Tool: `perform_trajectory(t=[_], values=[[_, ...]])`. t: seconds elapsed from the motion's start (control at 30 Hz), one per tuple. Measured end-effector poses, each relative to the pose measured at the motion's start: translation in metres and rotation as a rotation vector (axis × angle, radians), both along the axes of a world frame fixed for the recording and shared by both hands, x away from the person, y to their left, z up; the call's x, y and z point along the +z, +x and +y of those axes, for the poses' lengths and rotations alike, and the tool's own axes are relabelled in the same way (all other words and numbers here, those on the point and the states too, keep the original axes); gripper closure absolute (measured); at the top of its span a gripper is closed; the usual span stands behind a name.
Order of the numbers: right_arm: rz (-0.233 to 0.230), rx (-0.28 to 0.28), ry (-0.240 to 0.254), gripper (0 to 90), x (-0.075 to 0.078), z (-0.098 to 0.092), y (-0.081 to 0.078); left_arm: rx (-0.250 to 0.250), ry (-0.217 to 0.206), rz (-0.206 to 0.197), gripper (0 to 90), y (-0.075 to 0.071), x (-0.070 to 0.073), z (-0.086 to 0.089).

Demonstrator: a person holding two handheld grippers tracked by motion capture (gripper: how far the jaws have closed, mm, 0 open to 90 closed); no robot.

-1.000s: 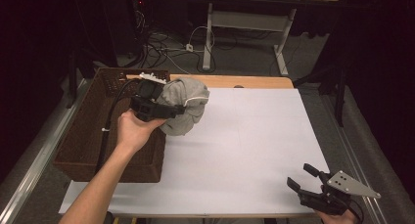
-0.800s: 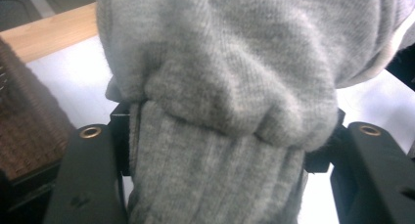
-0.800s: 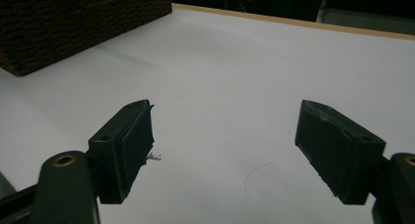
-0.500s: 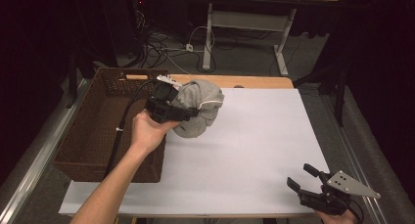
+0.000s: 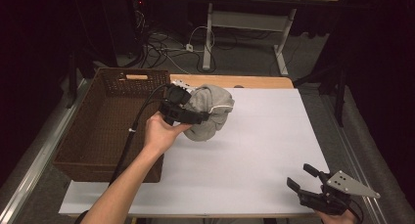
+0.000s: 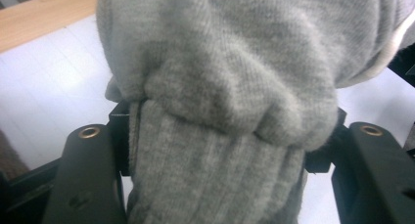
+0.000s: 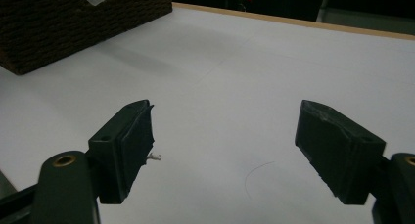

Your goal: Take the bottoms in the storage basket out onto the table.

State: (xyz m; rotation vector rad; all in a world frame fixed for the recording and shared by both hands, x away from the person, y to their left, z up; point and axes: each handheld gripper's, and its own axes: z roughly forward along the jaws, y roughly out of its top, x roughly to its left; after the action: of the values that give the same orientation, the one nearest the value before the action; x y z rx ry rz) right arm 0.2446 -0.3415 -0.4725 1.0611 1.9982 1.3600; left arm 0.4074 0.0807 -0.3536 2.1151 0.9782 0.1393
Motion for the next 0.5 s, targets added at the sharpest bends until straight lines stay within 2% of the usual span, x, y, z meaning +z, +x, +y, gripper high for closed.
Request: perform_trajectory(t=[0.23,0.5], values=[[-0.003,0.003,-0.003,22.7,0.0,0.0,0.0,0.001,0.0,0.019,35.2,0.004,-0.007,-0.01],[-0.003,0.003,-0.004,22.7,0.0,0.0,0.0,-0.003,0.019,0.041,34.6,0.011,-0.019,-0.021]])
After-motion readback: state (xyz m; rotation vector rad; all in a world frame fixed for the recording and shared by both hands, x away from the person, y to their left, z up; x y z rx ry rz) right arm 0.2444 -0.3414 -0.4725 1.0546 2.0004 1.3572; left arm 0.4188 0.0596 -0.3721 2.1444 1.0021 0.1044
